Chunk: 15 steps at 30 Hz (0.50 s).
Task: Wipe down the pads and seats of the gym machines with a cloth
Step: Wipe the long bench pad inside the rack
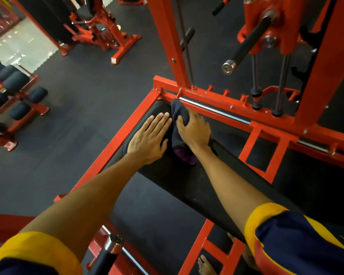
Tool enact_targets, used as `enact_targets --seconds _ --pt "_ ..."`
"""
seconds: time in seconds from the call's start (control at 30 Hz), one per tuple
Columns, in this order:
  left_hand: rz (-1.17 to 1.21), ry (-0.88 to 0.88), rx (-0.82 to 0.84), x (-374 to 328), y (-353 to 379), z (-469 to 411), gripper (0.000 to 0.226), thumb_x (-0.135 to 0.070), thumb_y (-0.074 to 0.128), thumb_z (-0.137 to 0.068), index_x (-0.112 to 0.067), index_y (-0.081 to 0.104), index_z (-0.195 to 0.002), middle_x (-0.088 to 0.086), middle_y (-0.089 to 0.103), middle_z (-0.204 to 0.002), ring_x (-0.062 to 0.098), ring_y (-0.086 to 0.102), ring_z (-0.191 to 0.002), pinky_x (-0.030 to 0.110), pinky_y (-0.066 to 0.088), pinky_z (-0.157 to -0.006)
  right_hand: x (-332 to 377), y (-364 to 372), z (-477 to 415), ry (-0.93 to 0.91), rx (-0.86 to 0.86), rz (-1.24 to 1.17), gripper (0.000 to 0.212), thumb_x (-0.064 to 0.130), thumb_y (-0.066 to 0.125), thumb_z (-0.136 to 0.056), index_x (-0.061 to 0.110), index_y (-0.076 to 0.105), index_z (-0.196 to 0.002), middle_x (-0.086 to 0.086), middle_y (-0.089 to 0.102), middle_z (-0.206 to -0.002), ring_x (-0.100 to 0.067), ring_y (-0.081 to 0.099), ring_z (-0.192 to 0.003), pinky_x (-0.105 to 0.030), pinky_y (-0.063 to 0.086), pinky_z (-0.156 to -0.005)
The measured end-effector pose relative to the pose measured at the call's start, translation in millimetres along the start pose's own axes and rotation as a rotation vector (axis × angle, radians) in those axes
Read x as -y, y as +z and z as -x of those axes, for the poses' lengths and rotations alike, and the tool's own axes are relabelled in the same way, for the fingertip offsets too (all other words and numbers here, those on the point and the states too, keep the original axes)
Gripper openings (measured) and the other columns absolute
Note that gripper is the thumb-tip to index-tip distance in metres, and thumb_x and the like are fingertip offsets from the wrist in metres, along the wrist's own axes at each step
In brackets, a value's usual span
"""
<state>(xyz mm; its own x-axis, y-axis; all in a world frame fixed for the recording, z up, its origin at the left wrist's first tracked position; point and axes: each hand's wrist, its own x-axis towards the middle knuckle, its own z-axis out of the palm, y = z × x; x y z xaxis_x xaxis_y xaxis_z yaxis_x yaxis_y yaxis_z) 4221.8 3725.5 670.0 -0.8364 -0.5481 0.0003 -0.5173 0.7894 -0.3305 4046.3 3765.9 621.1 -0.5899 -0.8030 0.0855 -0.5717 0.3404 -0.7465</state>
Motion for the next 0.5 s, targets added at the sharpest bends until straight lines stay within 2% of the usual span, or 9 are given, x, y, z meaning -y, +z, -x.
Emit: enact_targets --seconds 0.1,0.2,0.27,0.37,0.43,0.5 --pt "-0.004 -0.006 -0.007 0 2 -1 0.068 -0.042 0.022 -0.103 -0.008 0.012 -0.161 0.013 0.009 -0.168 0.027 0.007 -0.156 0.046 0.013 -0.126 -46 -16 10 0.166 0.025 0.003 0.052 0.054 0.050 -0.096 0.021 0.060 -0.135 -0.012 0.068 -0.128 -0.039 0.061 -0.118 -0.046 0.048 -0.096" --pt "-0.014 -0.010 -0.006 2 4 -3 0.068 -0.042 0.020 -0.103 -0.008 0.009 -0.161 0.012 0.007 -0.169 0.027 0.005 -0.156 0.046 0.012 -0.126 -41 -13 8 0.249 0.018 0.028 0.051 0.048 0.045 -0.101 0.014 0.059 -0.136 -0.014 0.066 -0.132 -0.038 0.057 -0.123 -0.047 0.042 -0.103" --pt "-0.008 -0.009 -0.001 0 3 -3 0.068 -0.042 0.020 -0.103 -0.008 0.010 -0.161 0.013 0.007 -0.169 0.027 0.005 -0.156 0.046 0.011 -0.126 -13 -2 7 0.247 -0.051 0.069 0.050 0.046 0.040 -0.104 0.013 0.061 -0.136 -0.012 0.065 -0.134 -0.035 0.055 -0.126 -0.047 0.037 -0.108" --pt "-0.022 -0.012 0.012 1 4 -1 0.068 -0.043 0.016 -0.103 -0.008 0.008 -0.161 0.012 0.004 -0.169 0.026 0.001 -0.156 0.046 0.008 -0.127 30 14 29 0.215 -0.201 -0.021 0.052 0.044 0.037 -0.106 0.011 0.055 -0.143 -0.010 0.058 -0.145 -0.032 0.048 -0.138 -0.053 0.028 -0.116" --pt "-0.014 -0.013 0.023 2 2 -1 0.068 -0.044 0.014 -0.104 -0.009 0.006 -0.161 0.012 0.003 -0.169 0.025 -0.001 -0.156 0.046 0.007 -0.127 37 18 51 0.131 -0.206 -0.039 0.057 0.047 0.034 -0.106 0.014 0.047 -0.151 -0.008 0.050 -0.153 -0.030 0.040 -0.145 -0.053 0.025 -0.119" --pt "-0.011 -0.014 0.018 1 3 -1 0.067 -0.044 0.013 -0.104 -0.009 0.006 -0.161 0.012 0.004 -0.169 0.025 0.000 -0.156 0.045 0.007 -0.127 14 16 65 0.013 -0.134 0.057 0.064 0.055 0.035 -0.102 0.020 0.039 -0.156 -0.006 0.041 -0.160 -0.030 0.033 -0.149 -0.051 0.024 -0.120"
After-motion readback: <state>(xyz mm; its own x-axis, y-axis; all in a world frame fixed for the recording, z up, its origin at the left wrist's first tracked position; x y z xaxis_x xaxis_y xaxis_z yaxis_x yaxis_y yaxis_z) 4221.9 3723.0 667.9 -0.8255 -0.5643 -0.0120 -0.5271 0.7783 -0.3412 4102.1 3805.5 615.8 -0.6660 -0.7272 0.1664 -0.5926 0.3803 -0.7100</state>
